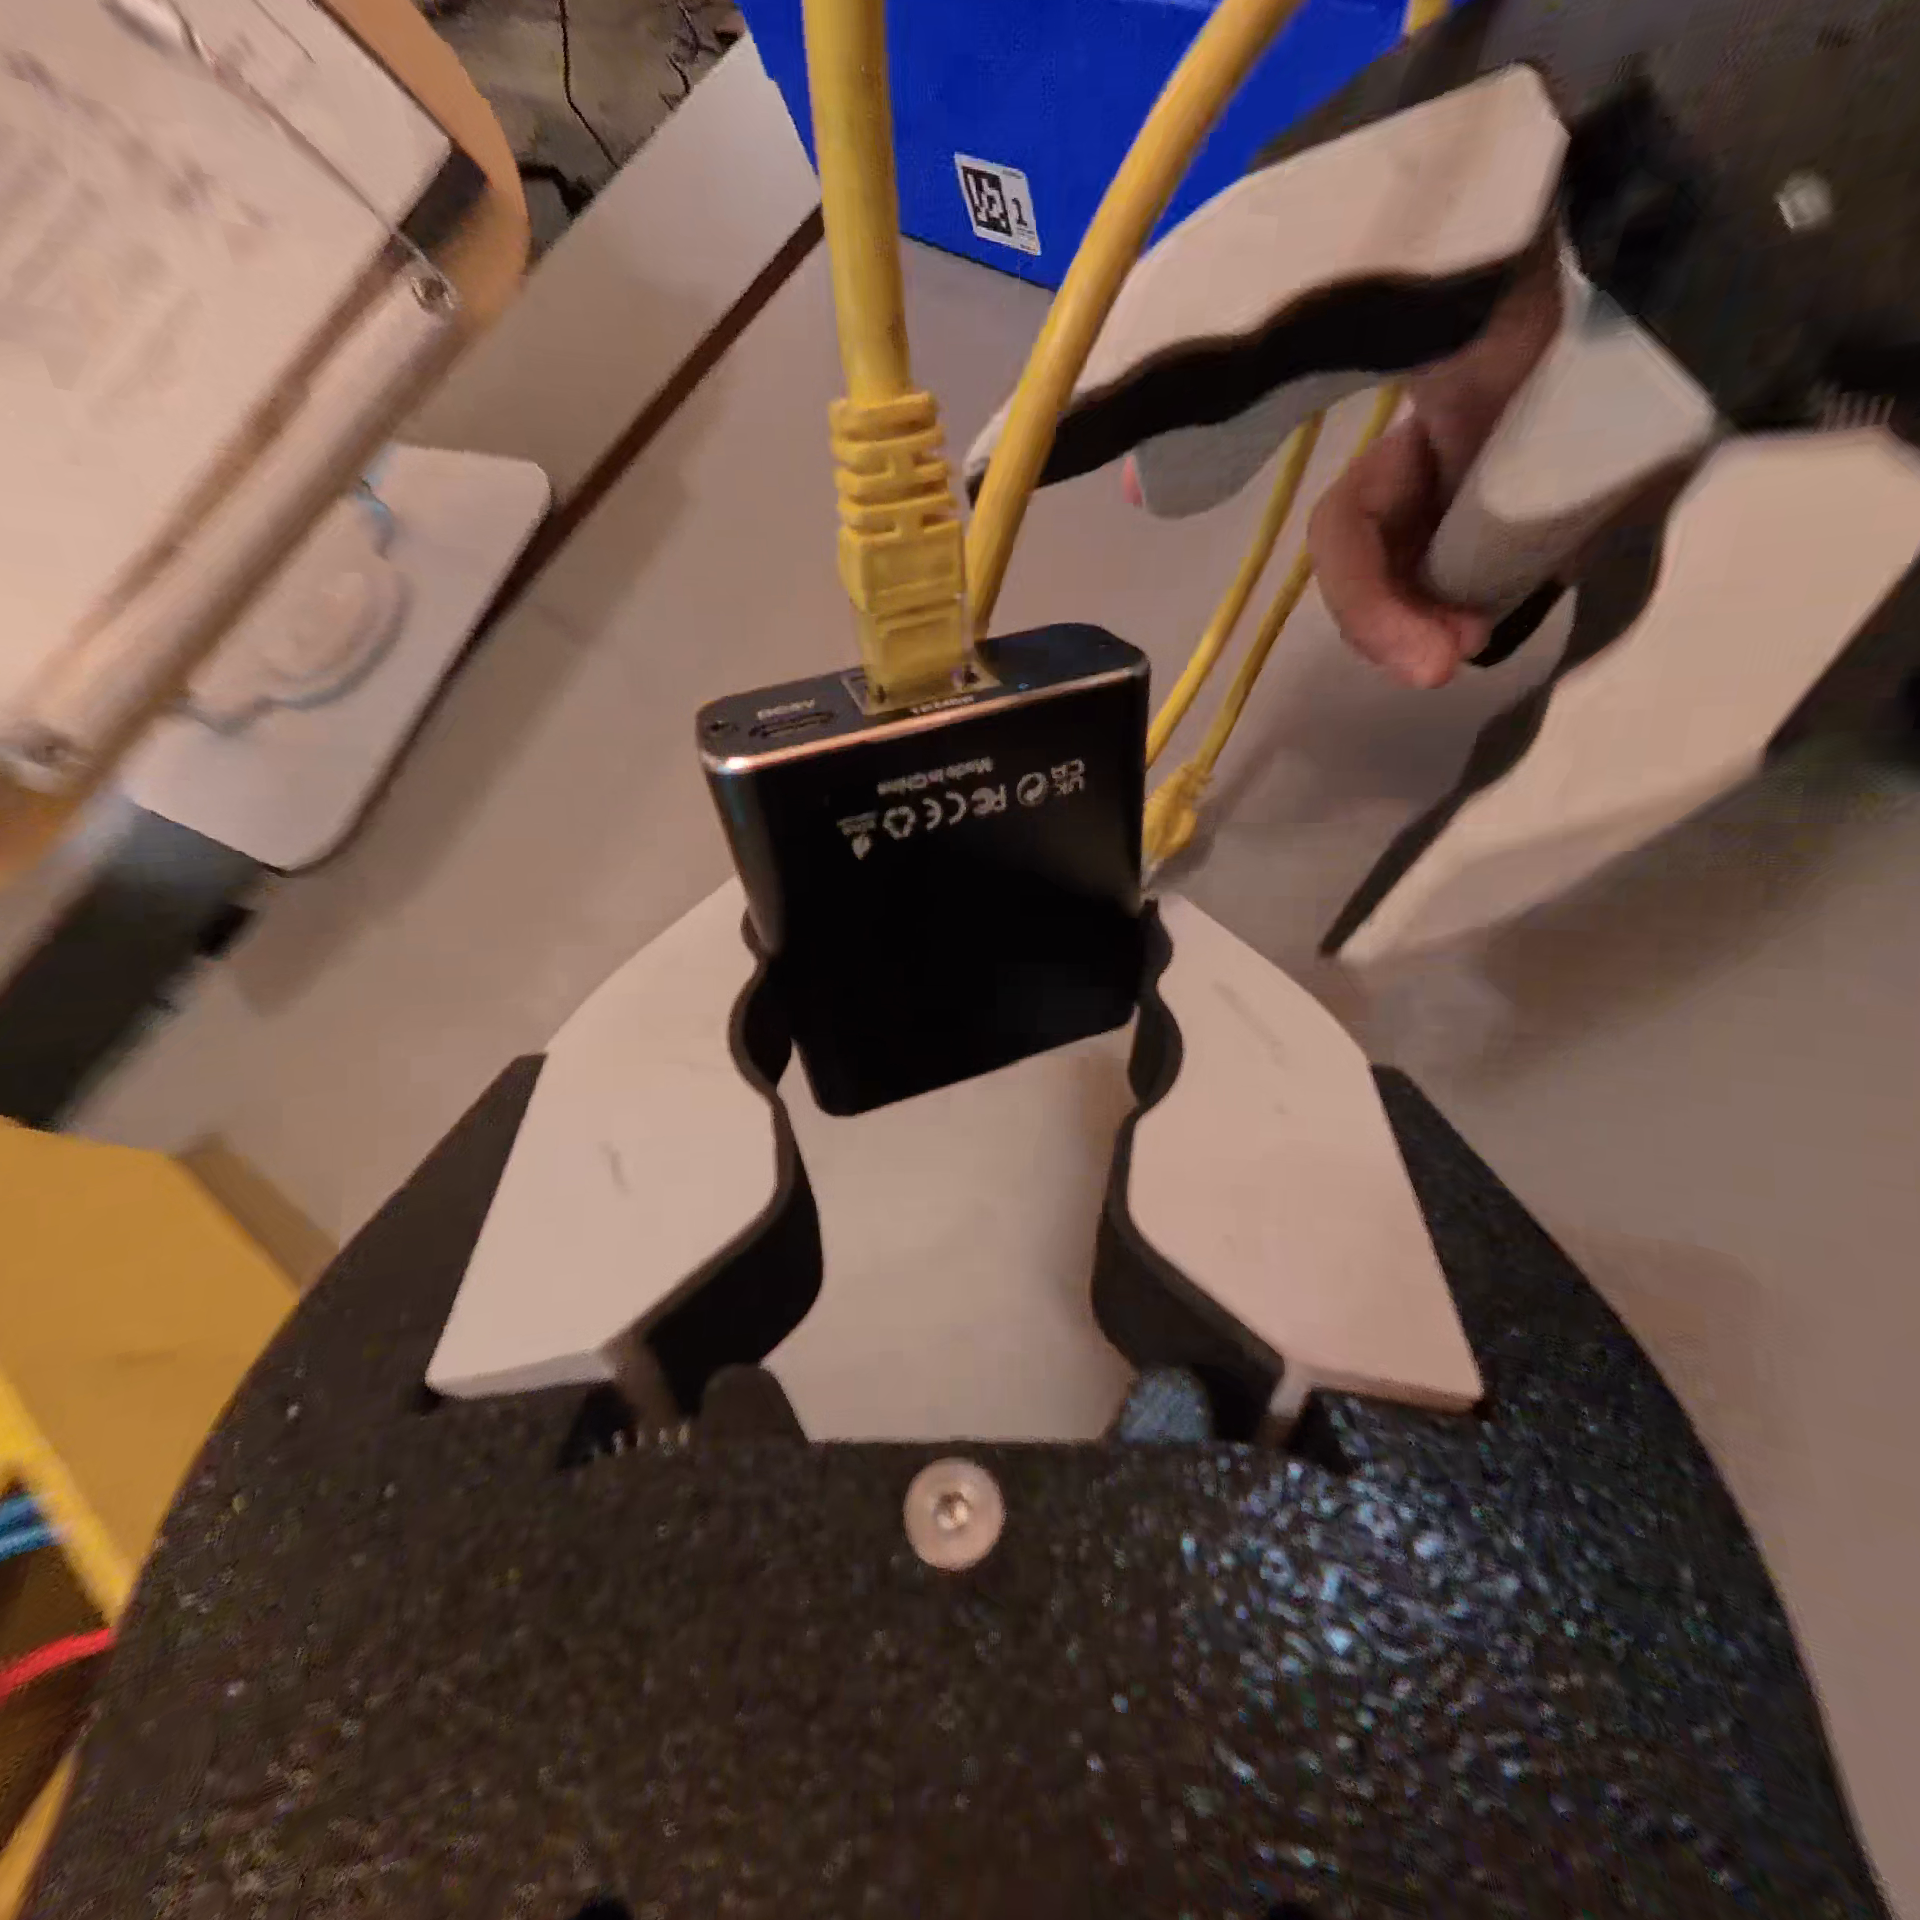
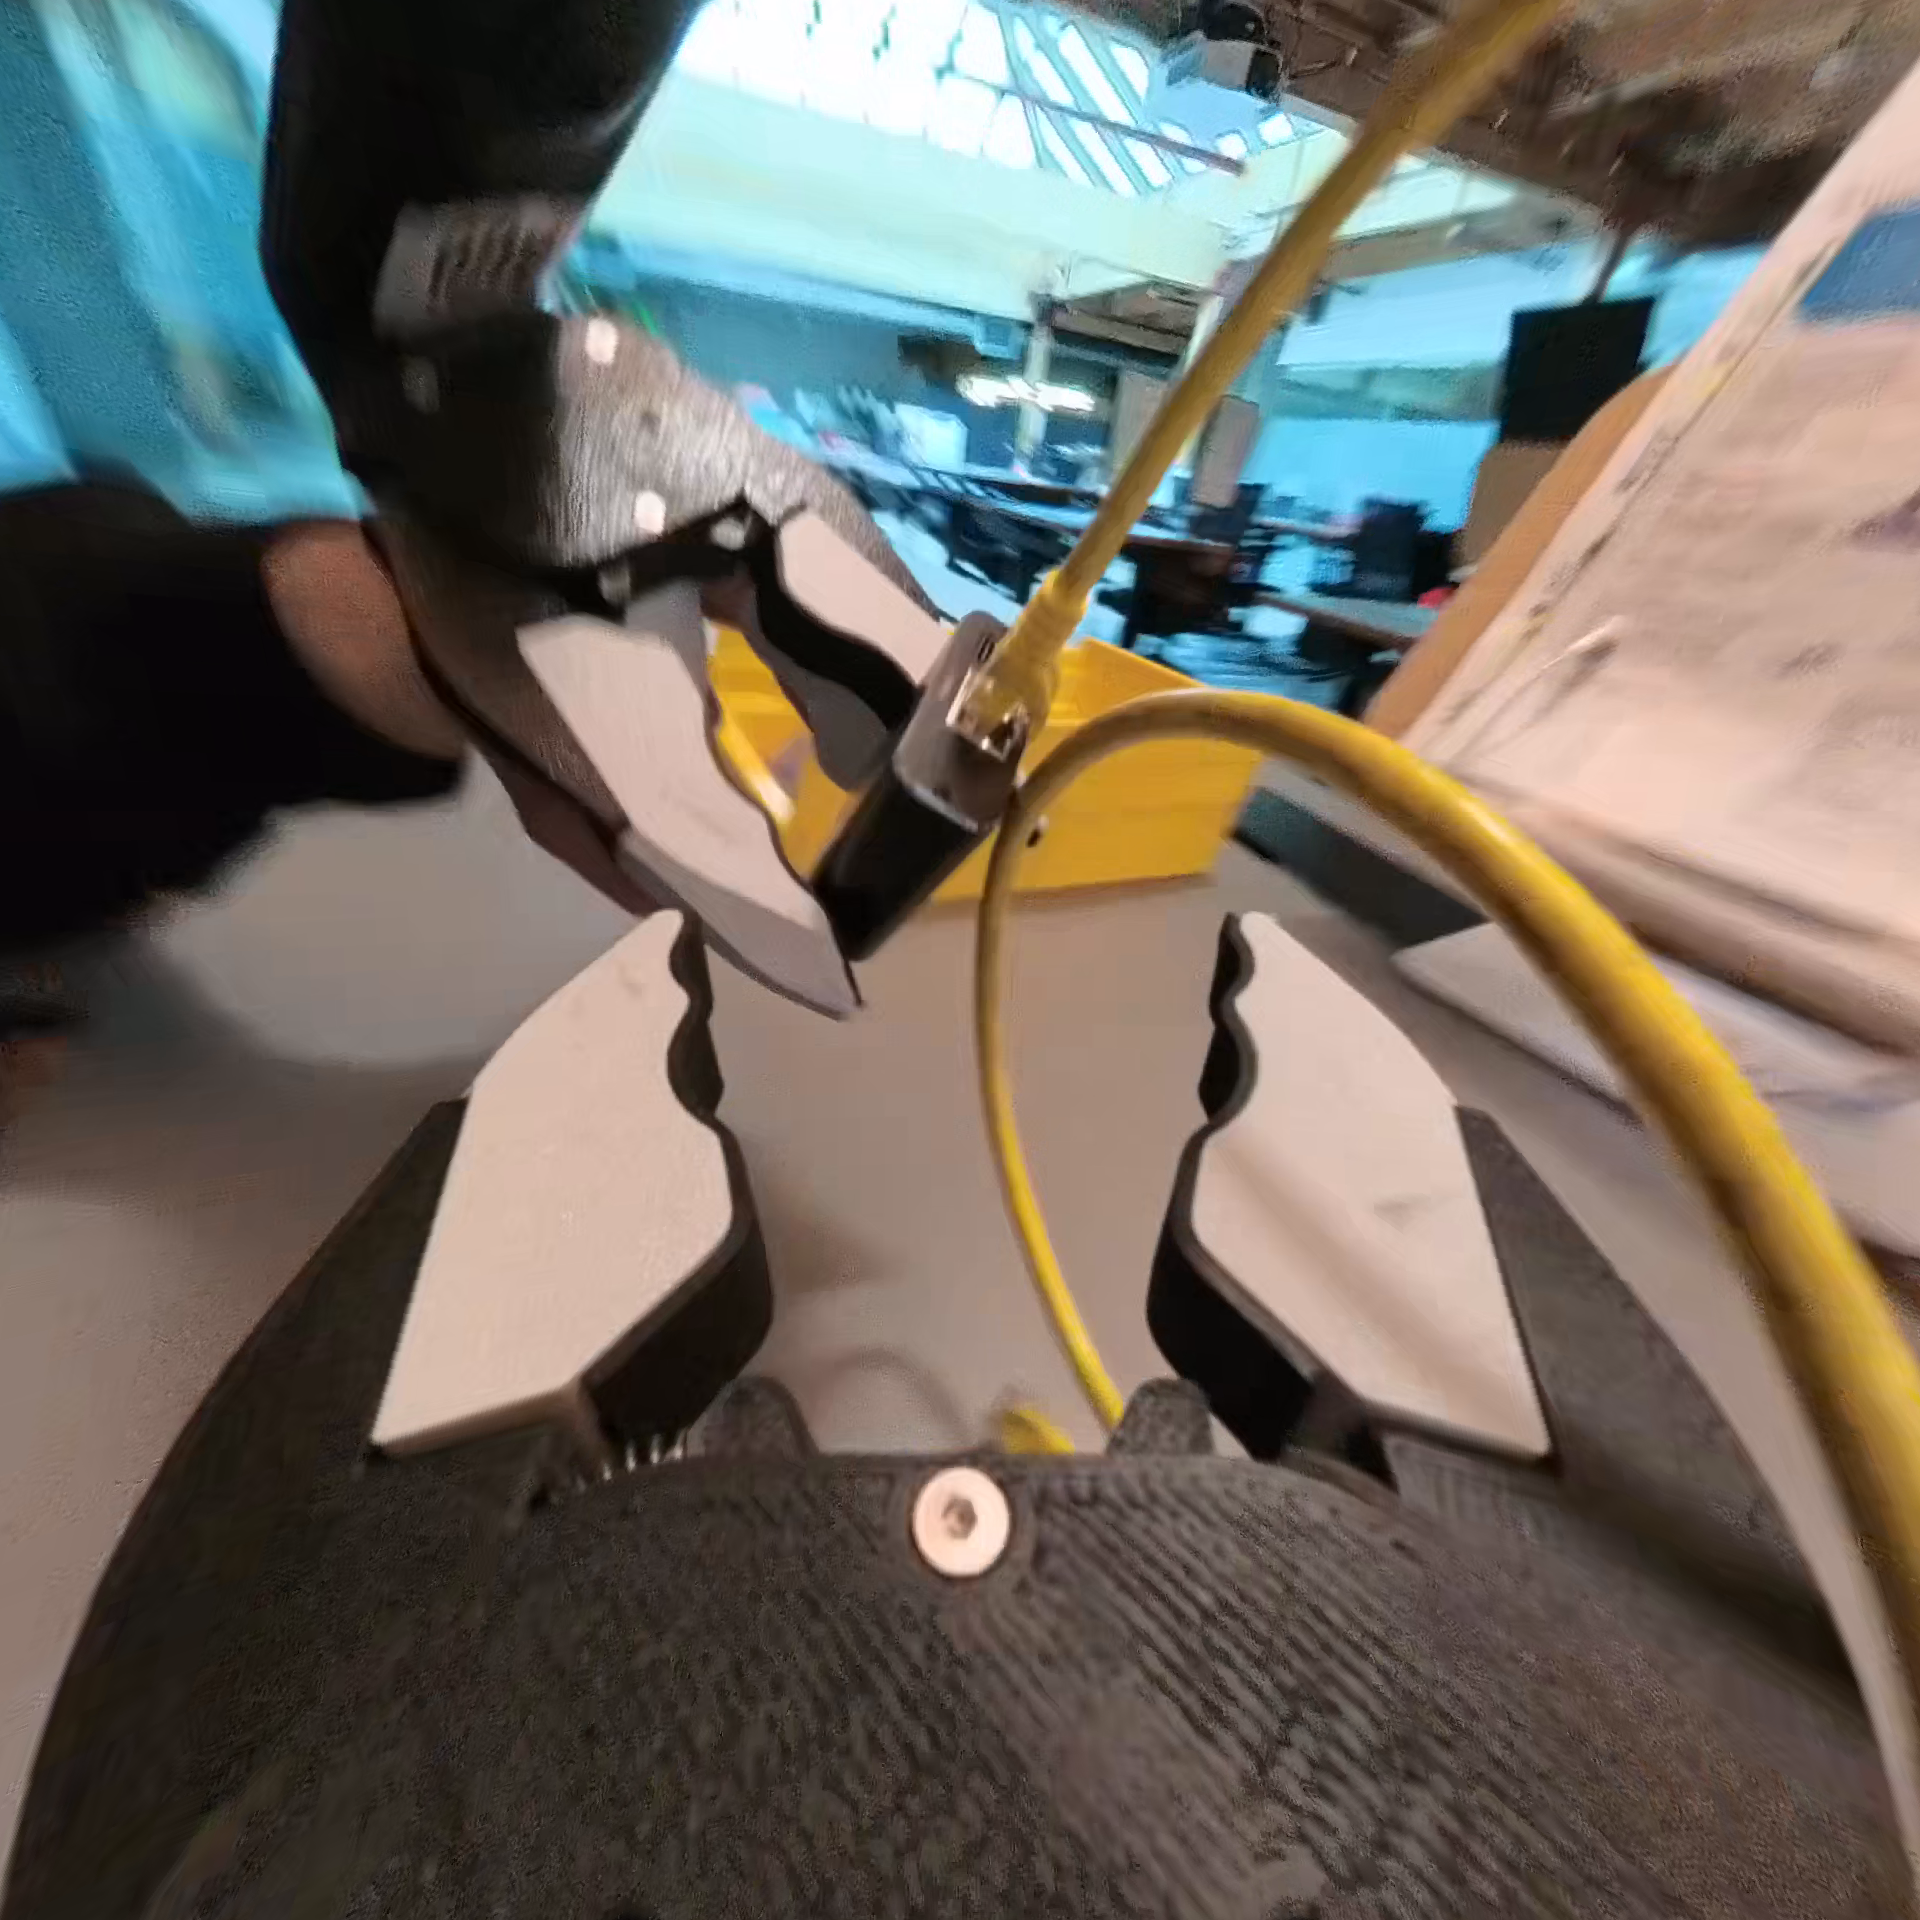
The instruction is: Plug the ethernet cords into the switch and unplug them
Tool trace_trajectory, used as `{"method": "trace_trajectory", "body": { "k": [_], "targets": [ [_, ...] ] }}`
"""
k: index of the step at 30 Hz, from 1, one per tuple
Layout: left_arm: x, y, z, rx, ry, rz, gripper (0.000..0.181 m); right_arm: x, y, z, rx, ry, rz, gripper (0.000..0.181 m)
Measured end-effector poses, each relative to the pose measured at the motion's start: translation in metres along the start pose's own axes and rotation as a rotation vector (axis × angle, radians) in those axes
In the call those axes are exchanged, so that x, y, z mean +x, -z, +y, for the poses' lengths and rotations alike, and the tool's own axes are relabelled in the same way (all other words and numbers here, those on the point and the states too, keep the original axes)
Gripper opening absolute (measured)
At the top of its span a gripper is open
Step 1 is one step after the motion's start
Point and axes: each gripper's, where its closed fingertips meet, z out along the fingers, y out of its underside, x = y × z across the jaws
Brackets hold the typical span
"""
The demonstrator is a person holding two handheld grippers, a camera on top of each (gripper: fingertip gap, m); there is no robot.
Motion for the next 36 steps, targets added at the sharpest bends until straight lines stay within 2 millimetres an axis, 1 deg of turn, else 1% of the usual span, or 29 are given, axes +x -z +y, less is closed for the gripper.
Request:
{"method": "trace_trajectory", "body": {
  "k": [1, 2, 3, 4, 5, 7, 8, 10, 12, 13, 15, 16, 17, 19, 21, 22, 25, 27, 28, 31, 32, 33, 34, 35, 36],
  "targets": [
    [-0.001, 0.003, -0.004, -0.002, -0.066, -0.019, 0.063, -0.005, 0.000, -0.005, 0.041, -0.129, -0.066, 0.090],
    [-0.001, 0.005, -0.006, -0.016, -0.129, -0.035, 0.063, -0.008, -0.001, -0.008, 0.065, -0.225, -0.117, 0.080],
    [0.000, 0.005, -0.007, -0.036, -0.197, -0.045, 0.063, -0.012, -0.003, -0.009, 0.082, -0.288, -0.155, 0.079],
    [0.002, 0.004, -0.009, -0.052, -0.265, -0.052, 0.063, -0.016, -0.005, -0.008, 0.087, -0.327, -0.182, 0.077],
    [0.005, 0.003, -0.010, -0.069, -0.322, -0.053, 0.063, -0.018, -0.007, -0.003, 0.065, -0.336, -0.184, 0.069],
    [0.013, -0.001, -0.010, -0.099, -0.408, -0.047, 0.063, -0.006, -0.009, 0.002, 0.077, -0.318, -0.084, 0.045],
    [0.014, -0.002, -0.011, -0.101, -0.439, -0.054, 0.063, -0.005, -0.008, 0.001, 0.104, -0.343, -0.089, 0.035],
    [0.014, -0.004, -0.013, -0.090, -0.457, -0.066, 0.063, -0.006, -0.007, 0.002, 0.104, -0.490, -0.168, 0.031],
    [0.013, -0.005, -0.019, -0.033, -0.438, -0.076, 0.063, -0.002, -0.005, -0.002, 0.147, -0.607, -0.208, 0.025],
    [0.012, -0.004, -0.024, 0.025, -0.431, -0.089, 0.063, 0.001, -0.003, -0.006, 0.183, -0.655, -0.205, 0.030],
    [0.009, 0.003, -0.037, 0.174, -0.371, -0.125, 0.064, 0.009, 0.003, -0.016, 0.274, -0.836, -0.237, 0.027],
    [0.007, 0.009, -0.043, 0.253, -0.333, -0.141, 0.071, 0.016, 0.007, -0.018, 0.320, -0.937, -0.241, 0.029],
    [0.006, 0.016, -0.046, 0.318, -0.301, -0.148, 0.073, 0.022, 0.009, -0.017, 0.344, -1.029, -0.236, 0.029],
    [0.010, 0.022, -0.045, 0.400, -0.290, -0.129, 0.073, 0.023, 0.010, -0.014, 0.352, -1.153, -0.287, 0.029],
    [0.011, 0.021, -0.042, 0.423, -0.356, -0.164, 0.077, 0.022, 0.008, -0.014, 0.377, -1.228, -0.318, 0.024],
    [0.012, 0.021, -0.041, 0.431, -0.394, -0.177, 0.079, 0.018, 0.006, -0.014, 0.368, -1.255, -0.349, 0.027],
    [0.012, 0.019, -0.045, 0.469, -0.424, -0.188, 0.078, 0.003, -0.001, -0.013, 0.323, -1.266, -0.403, 0.028],
    [0.014, 0.019, -0.046, 0.485, -0.417, -0.150, 0.064, -0.001, -0.003, -0.012, 0.306, -1.257, -0.413, 0.027],
    [0.012, 0.020, -0.047, 0.493, -0.413, -0.150, 0.061, -0.002, -0.004, -0.011, 0.297, -1.253, -0.417, 0.028],
    [0.011, 0.015, -0.039, 0.432, -0.355, -0.097, 0.061, -0.003, -0.007, 0.000, 0.221, -1.176, -0.380, 0.033],
    [0.010, 0.014, -0.037, 0.426, -0.319, -0.078, 0.061, -0.008, -0.008, 0.004, 0.172, -1.127, -0.377, 0.039],
    [0.005, 0.013, -0.034, 0.420, -0.267, -0.070, 0.061, -0.018, -0.010, 0.009, 0.094, -1.075, -0.396, 0.054],
    [-0.006, 0.013, -0.031, 0.410, -0.205, -0.084, 0.061, -0.032, -0.009, 0.014, -0.003, -1.024, -0.448, 0.070],
    [-0.018, 0.013, -0.026, 0.403, -0.132, -0.090, 0.061, -0.052, -0.005, 0.017, -0.111, -0.961, -0.530, 0.076],
    [-0.030, 0.015, -0.022, 0.404, -0.048, -0.085, 0.062, -0.071, 0.002, 0.020, -0.206, -0.871, -0.623, 0.074]
  ]
}}
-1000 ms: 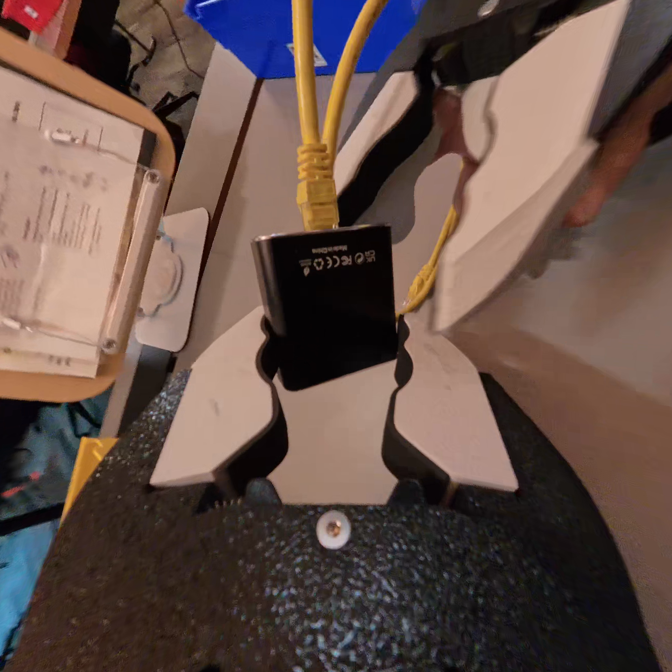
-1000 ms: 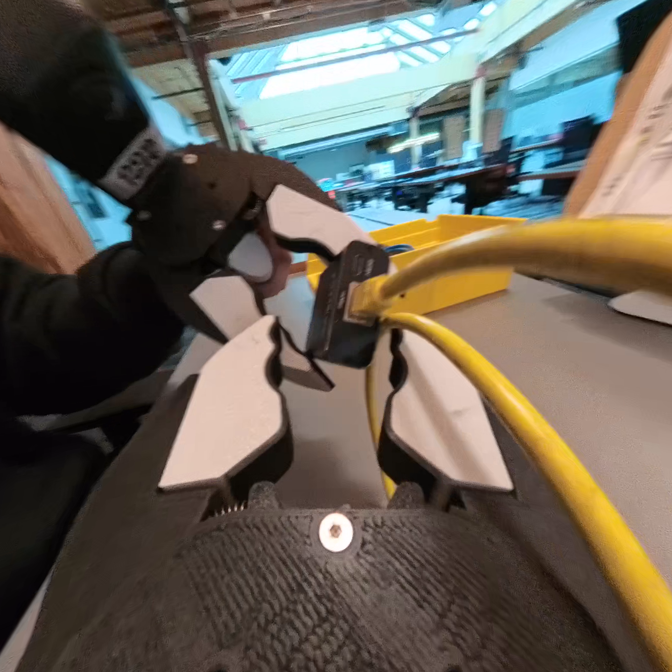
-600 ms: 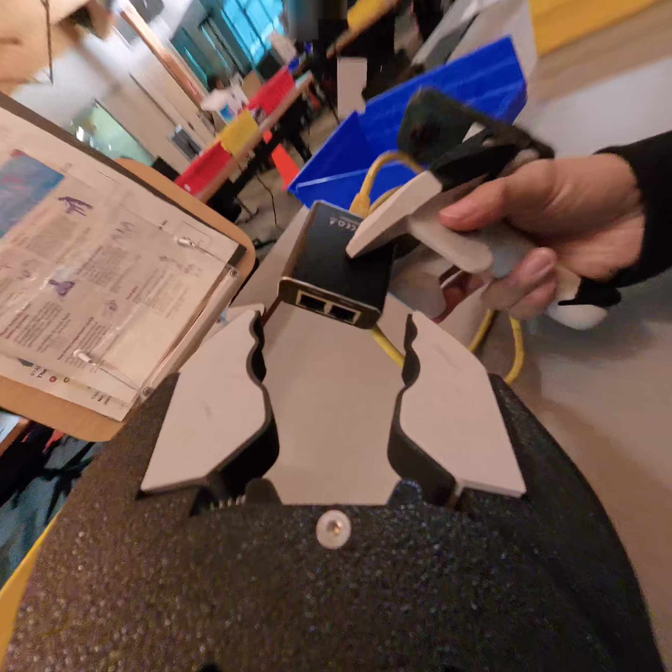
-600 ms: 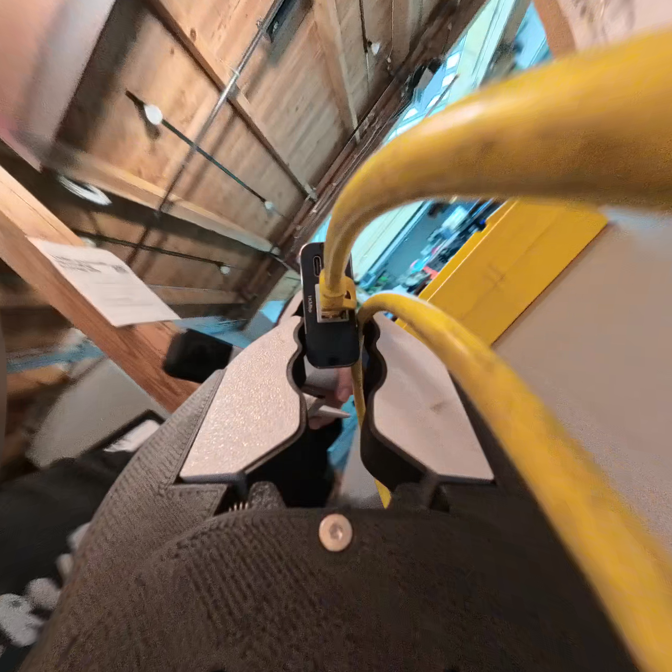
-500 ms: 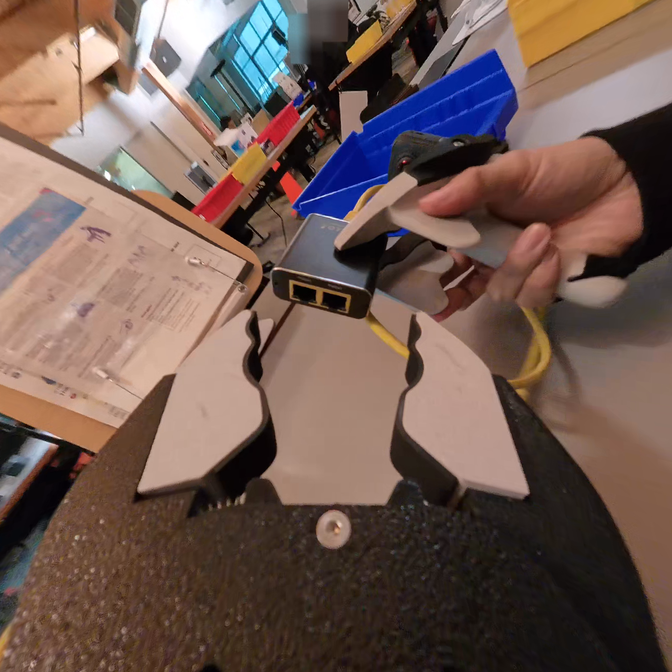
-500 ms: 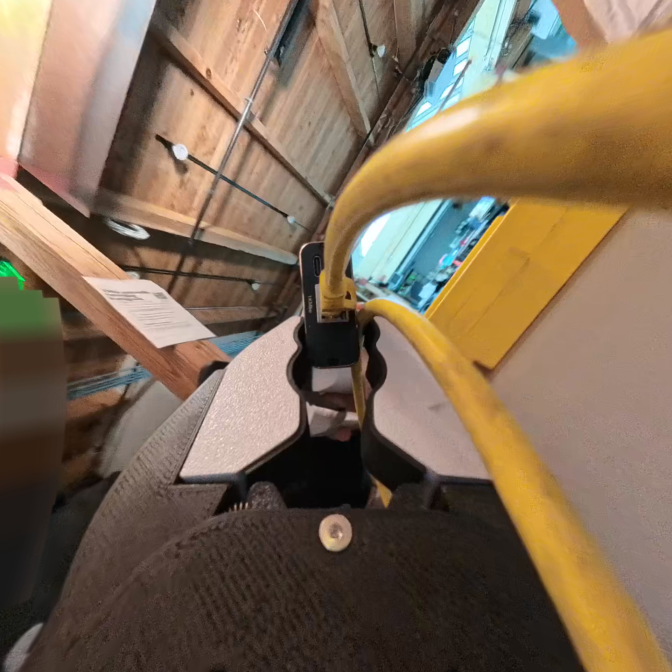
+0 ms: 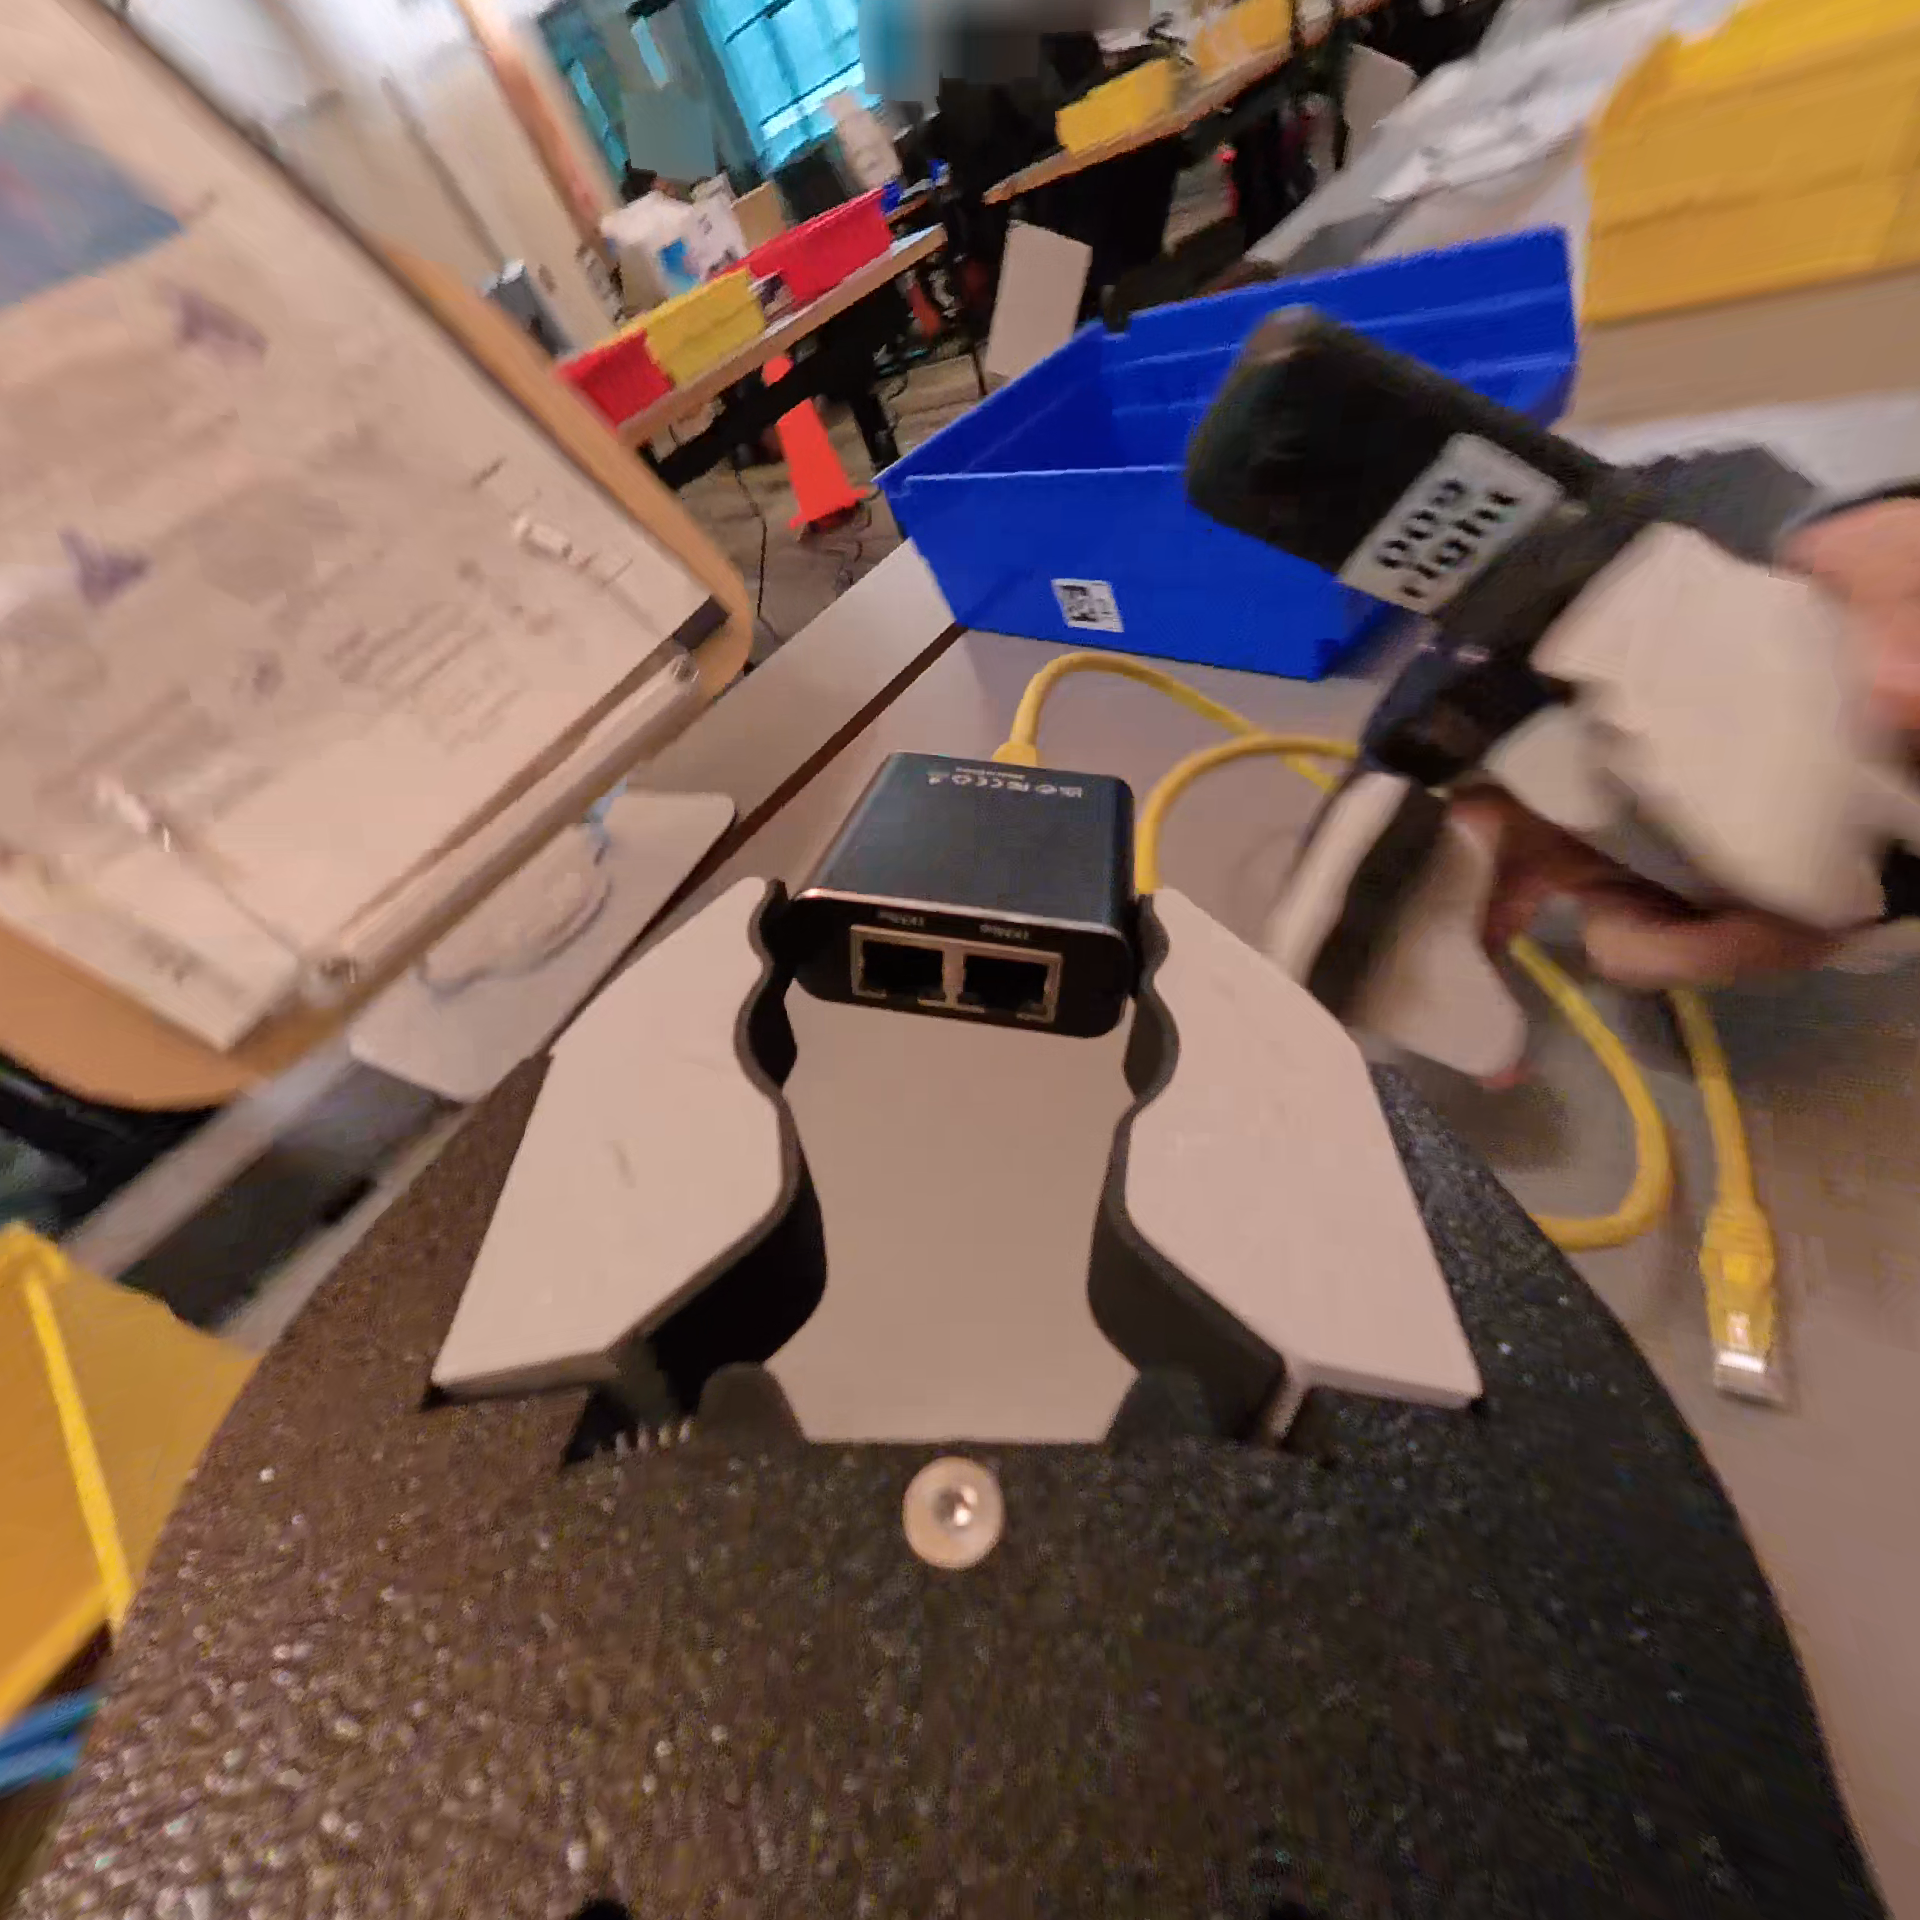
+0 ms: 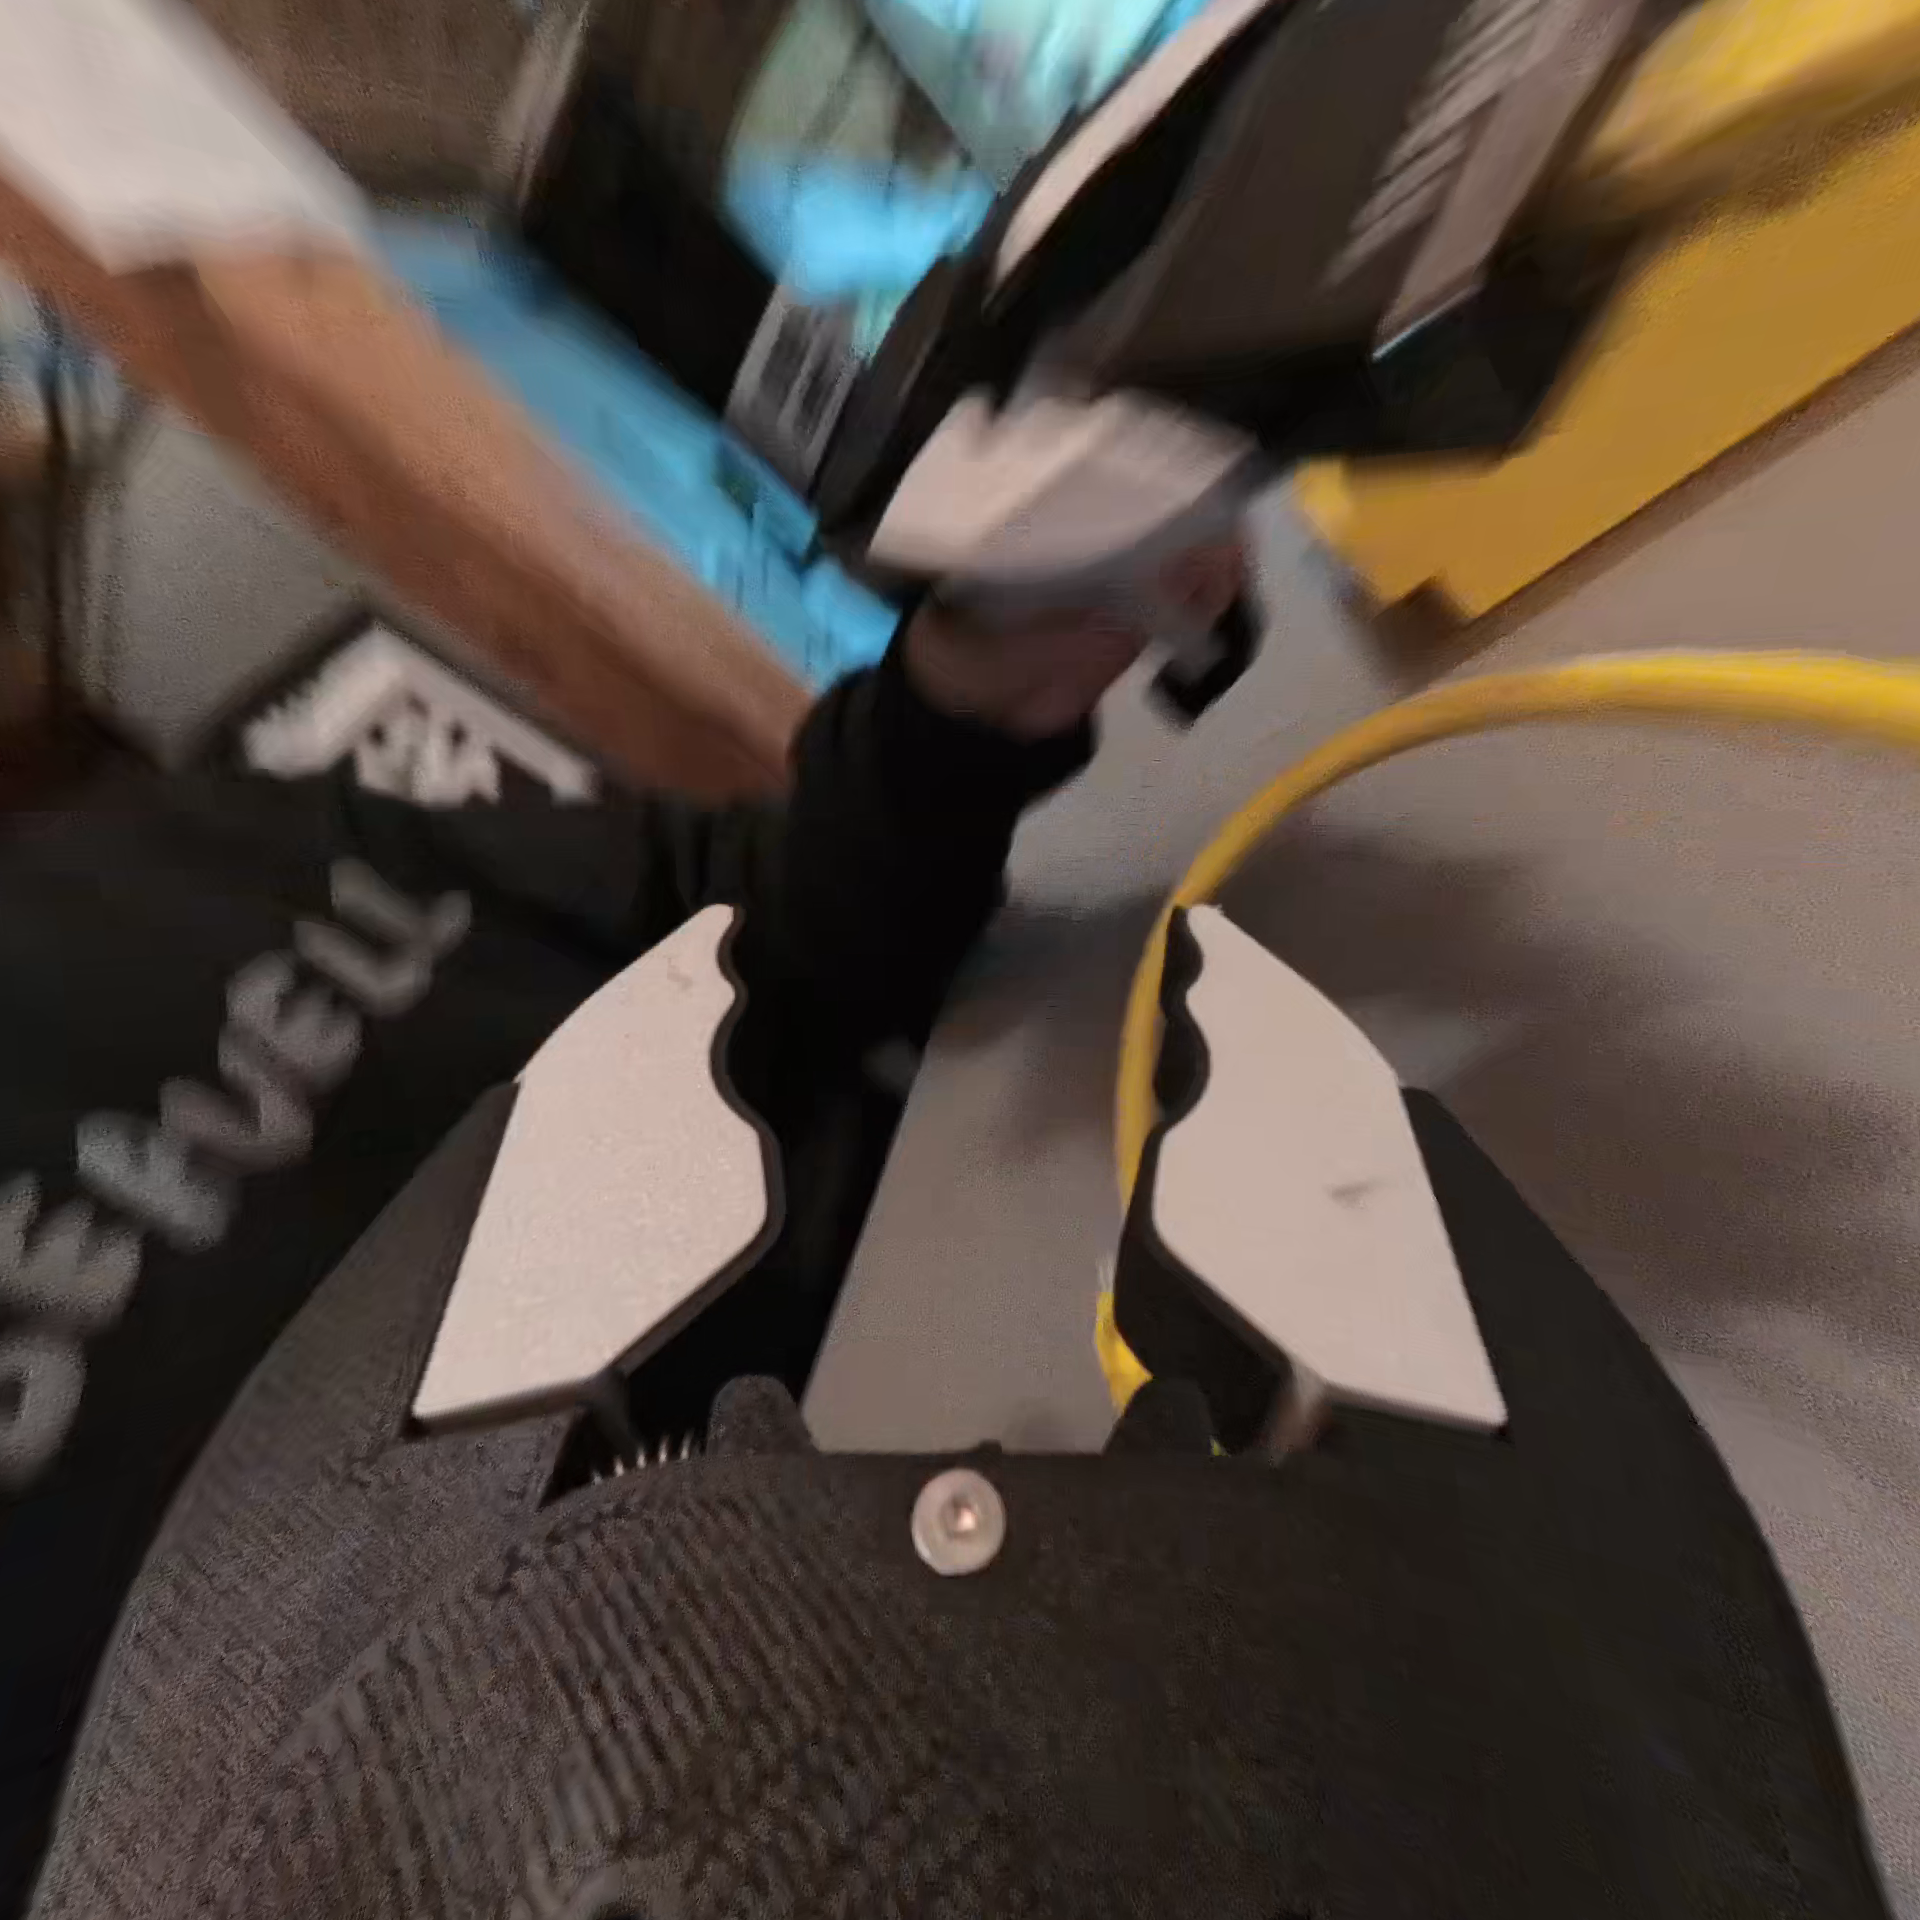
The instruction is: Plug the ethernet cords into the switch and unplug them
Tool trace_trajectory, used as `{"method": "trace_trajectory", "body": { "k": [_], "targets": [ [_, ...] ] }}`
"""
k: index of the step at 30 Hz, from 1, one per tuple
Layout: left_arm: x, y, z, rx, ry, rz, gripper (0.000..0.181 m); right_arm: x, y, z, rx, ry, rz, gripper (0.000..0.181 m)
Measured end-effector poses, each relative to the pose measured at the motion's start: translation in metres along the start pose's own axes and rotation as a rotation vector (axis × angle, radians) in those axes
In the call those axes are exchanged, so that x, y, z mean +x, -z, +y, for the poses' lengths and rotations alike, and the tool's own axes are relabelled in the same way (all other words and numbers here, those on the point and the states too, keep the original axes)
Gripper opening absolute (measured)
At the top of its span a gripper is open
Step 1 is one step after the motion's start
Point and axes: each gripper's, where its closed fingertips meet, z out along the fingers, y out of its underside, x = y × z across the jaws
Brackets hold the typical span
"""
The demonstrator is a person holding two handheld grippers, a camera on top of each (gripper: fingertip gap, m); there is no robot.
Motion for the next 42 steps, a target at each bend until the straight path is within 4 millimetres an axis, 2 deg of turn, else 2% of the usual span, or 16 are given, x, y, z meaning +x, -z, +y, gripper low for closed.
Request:
{"method": "trace_trajectory", "body": {
  "k": [3, 5, 7, 9, 14, 17, 19, 21, 25, 27, 30, 33, 35, 37, 41, 42],
  "targets": [
    [-0.025, 0.007, 0.013, -0.055, 0.148, -0.019, 0.061, -0.055, -0.003, 0.030, -0.221, 0.310, -0.191, 0.079],
    [-0.029, 0.010, 0.018, -0.096, 0.153, -0.007, 0.061, -0.074, 0.002, 0.019, -0.160, 0.608, -0.172, 0.079],
    [-0.025, 0.012, 0.011, -0.064, 0.181, 0.040, 0.061, -0.059, 0.017, -0.039, 0.089, 0.873, 0.152, 0.086],
    [-0.019, 0.013, 0.003, -0.016, 0.213, 0.093, 0.061, -0.041, 0.048, -0.089, 0.241, 0.936, 0.428, 0.087],
    [0.001, 0.010, -0.018, 0.138, 0.229, 0.270, 0.061, 0.003, 0.066, -0.113, 0.058, 1.056, 0.621, 0.081],
    [0.007, 0.007, -0.025, 0.214, 0.274, 0.332, 0.061, 0.021, 0.048, -0.090, -0.074, 0.945, 0.502, 0.091],
    [0.010, 0.004, -0.029, 0.247, 0.313, 0.351, 0.061, 0.026, 0.038, -0.078, -0.063, 0.927, 0.431, 0.089],
    [0.017, 0.000, -0.028, 0.247, 0.322, 0.371, 0.061, 0.032, 0.036, -0.081, 0.016, 0.942, 0.471, 0.089],
    [0.033, -0.009, -0.029, 0.248, 0.296, 0.412, 0.061, 0.042, 0.026, -0.063, 0.004, 0.891, 0.444, 0.083],
    [0.039, -0.012, -0.032, 0.253, 0.273, 0.427, 0.061, 0.048, 0.022, -0.051, -0.046, 0.905, 0.447, 0.066],
    [0.044, -0.012, -0.033, 0.236, 0.229, 0.435, 0.061, 0.044, 0.025, -0.049, -0.036, 0.953, 0.450, 0.065],
    [0.047, -0.010, -0.020, 0.111, 0.248, 0.435, 0.061, 0.049, 0.035, -0.052, -0.062, 1.050, 0.609, 0.064],
    [0.039, -0.006, -0.016, 0.034, 0.355, 0.382, 0.077, 0.058, 0.042, -0.052, -0.117, 1.126, 0.754, 0.065],
    [0.033, -0.002, -0.010, -0.059, 0.512, 0.341, 0.075, 0.064, 0.048, -0.056, -0.167, 1.235, 0.892, 0.064],
    [0.053, 0.000, 0.013, -0.320, 0.693, 0.438, 0.075, 0.063, 0.037, -0.054, -0.233, 1.350, 0.927, 0.064],
    [0.058, -0.002, 0.018, -0.355, 0.723, 0.461, 0.065, 0.062, 0.032, -0.050, -0.256, 1.361, 0.904, 0.064]
  ]
}}
